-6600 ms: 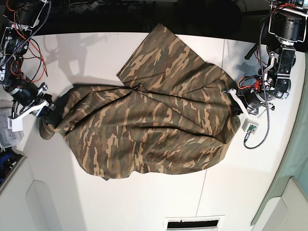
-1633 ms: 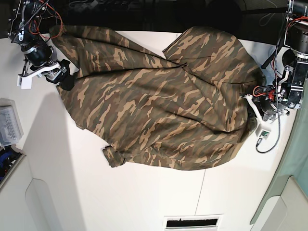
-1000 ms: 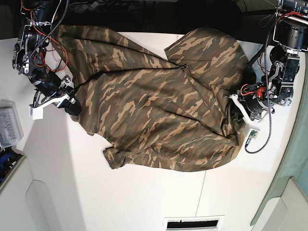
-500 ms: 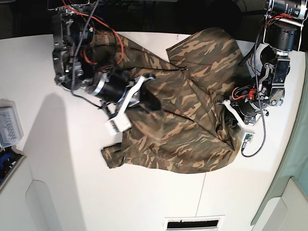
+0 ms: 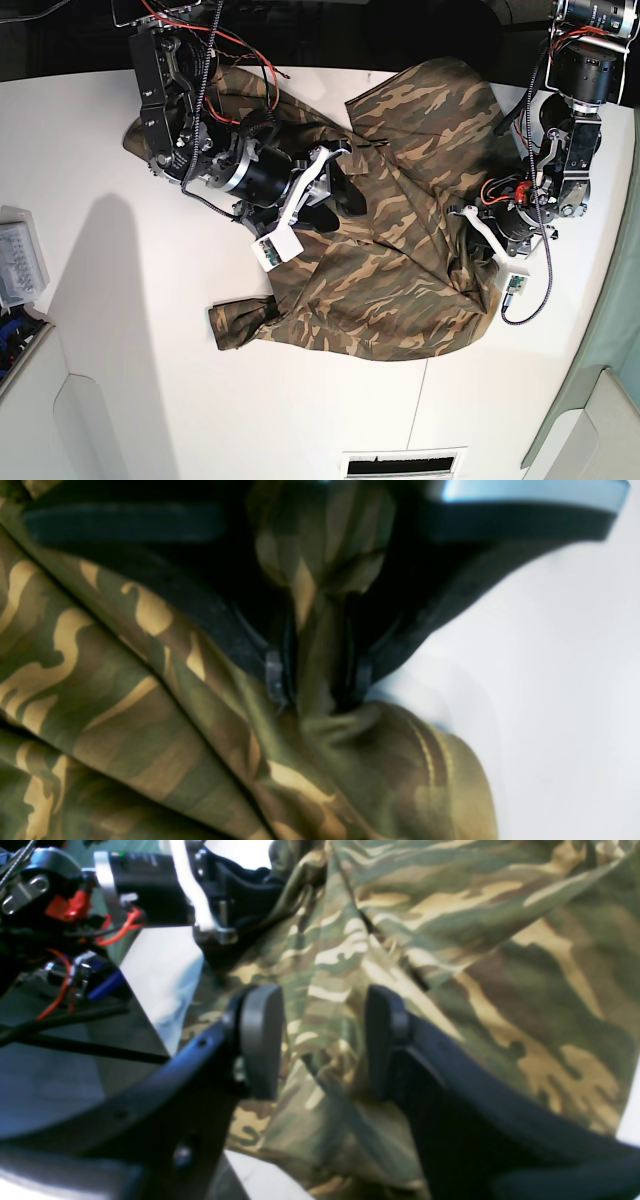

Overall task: Layout the t-shirt on the table in an organized manner, then fold the t-shirt properly
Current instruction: 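Regrasp the shirt with the right gripper near the shirt's middle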

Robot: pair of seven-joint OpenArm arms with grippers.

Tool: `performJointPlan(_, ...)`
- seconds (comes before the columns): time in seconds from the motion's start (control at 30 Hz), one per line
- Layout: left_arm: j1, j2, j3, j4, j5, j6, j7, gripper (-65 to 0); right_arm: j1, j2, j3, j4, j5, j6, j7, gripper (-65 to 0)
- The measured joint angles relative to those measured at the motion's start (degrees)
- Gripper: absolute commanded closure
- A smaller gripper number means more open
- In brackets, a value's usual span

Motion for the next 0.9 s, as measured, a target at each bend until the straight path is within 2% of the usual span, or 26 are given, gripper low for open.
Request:
performJointPlan(0.03, 0.0, 0.0, 0.0, 0.0, 0.0, 0.0, 0.0, -18.5, 0.4, 0.0, 0.0, 0.0, -1.5, -0.6, 0.3, -27.0)
performJointPlan(0.17, 0.0, 0.0, 0.0, 0.0, 0.0, 0.0, 0.0, -18.5, 1.5, -0.1, 1.6, -0.2, -7.7, -8.7, 2.1, -27.0)
performJointPlan(0.23, 0.0, 0.0, 0.0, 0.0, 0.0, 0.0, 0.0, -18.5, 1.7, -0.1, 3.8, -0.7, -8.6, -9.7, 2.1, -27.0)
performJointPlan(0.3, 0.0, 0.0, 0.0, 0.0, 0.0, 0.0, 0.0, -18.5, 1.7, 0.0, 5.7, -1.6, -8.5, -9.5, 1.9, -27.0)
performJointPlan(0.37, 0.0, 0.0, 0.0, 0.0, 0.0, 0.0, -0.1, -18.5, 1.7, 0.3, 6.7, -2.8, -7.4, -7.3, 0.9, -26.9)
performJointPlan(0.47, 0.0, 0.0, 0.0, 0.0, 0.0, 0.0, -0.2, -18.5, 1.4, 1.1, 6.6, -4.5, -2.5, -3.2, -0.7, -26.9)
performJointPlan(0.63, 0.0, 0.0, 0.0, 0.0, 0.0, 0.0, -0.3, -18.5, 1.3, 1.1, 4.9, -7.2, -2.1, -3.0, -1.0, -25.3)
performJointPlan(0.83, 0.0, 0.0, 0.0, 0.0, 0.0, 0.0, -0.3, -18.5, 1.3, 1.1, 4.1, -7.2, -0.8, -3.0, -0.9, -2.0)
performJointPlan(0.9, 0.1, 0.0, 0.0, 0.0, 0.0, 0.0, -0.3, -18.5, 1.3, 1.1, 4.1, -7.2, -0.8, -2.1, -0.9, 0.0)
